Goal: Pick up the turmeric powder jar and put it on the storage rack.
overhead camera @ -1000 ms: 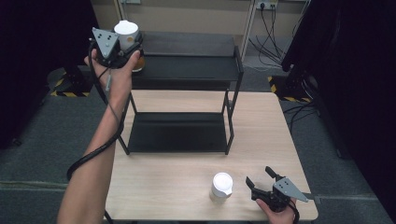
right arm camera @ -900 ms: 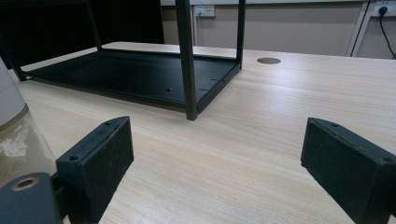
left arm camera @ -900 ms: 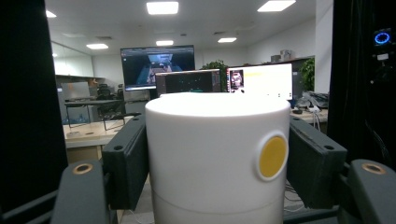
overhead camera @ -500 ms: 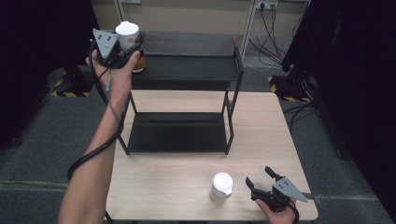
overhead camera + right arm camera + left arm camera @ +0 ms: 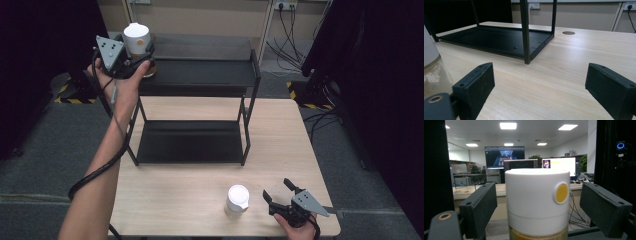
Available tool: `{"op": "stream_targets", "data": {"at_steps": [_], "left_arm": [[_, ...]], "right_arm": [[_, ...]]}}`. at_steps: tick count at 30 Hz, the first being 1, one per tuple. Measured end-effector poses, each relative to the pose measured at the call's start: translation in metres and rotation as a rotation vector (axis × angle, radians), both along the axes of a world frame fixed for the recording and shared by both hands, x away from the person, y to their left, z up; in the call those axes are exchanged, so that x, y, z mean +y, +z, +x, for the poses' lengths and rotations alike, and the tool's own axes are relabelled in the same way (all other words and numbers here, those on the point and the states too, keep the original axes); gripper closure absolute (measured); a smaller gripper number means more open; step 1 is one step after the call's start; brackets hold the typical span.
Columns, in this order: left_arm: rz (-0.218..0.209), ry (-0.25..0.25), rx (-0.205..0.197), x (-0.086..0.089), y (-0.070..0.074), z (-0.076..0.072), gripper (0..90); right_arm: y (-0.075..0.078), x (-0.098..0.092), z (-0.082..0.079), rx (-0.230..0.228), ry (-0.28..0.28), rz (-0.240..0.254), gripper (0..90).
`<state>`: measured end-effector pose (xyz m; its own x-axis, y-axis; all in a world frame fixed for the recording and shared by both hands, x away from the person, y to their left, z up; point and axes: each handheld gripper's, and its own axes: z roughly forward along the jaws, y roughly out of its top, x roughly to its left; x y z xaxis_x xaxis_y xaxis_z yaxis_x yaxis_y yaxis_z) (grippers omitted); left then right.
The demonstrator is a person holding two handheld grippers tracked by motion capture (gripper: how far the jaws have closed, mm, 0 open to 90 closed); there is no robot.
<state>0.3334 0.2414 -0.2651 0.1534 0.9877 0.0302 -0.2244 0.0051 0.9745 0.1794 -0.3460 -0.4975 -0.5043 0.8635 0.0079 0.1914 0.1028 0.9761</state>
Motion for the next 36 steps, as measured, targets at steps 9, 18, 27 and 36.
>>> {"op": "stream_targets", "data": {"at_steps": [9,18,27,36], "left_arm": [[0.004,-0.003,0.003,0.002,-0.003,-0.023,13.7],[0.001,-0.037,-0.011,0.002,-0.019,-0.046,13.6],[0.001,-0.057,-0.001,0.000,-0.037,-0.059,13.4],[0.005,-0.078,0.004,0.000,-0.060,-0.071,12.9]], "right_arm": [[0.000,-0.001,0.000,-0.002,0.005,0.001,8.4],[0.000,-0.001,0.000,-0.003,0.008,-0.001,8.0],[-0.001,-0.001,-0.001,-0.007,0.007,-0.001,8.0],[-0.001,0.000,-0.001,-0.007,0.005,-0.002,8.0]]}}
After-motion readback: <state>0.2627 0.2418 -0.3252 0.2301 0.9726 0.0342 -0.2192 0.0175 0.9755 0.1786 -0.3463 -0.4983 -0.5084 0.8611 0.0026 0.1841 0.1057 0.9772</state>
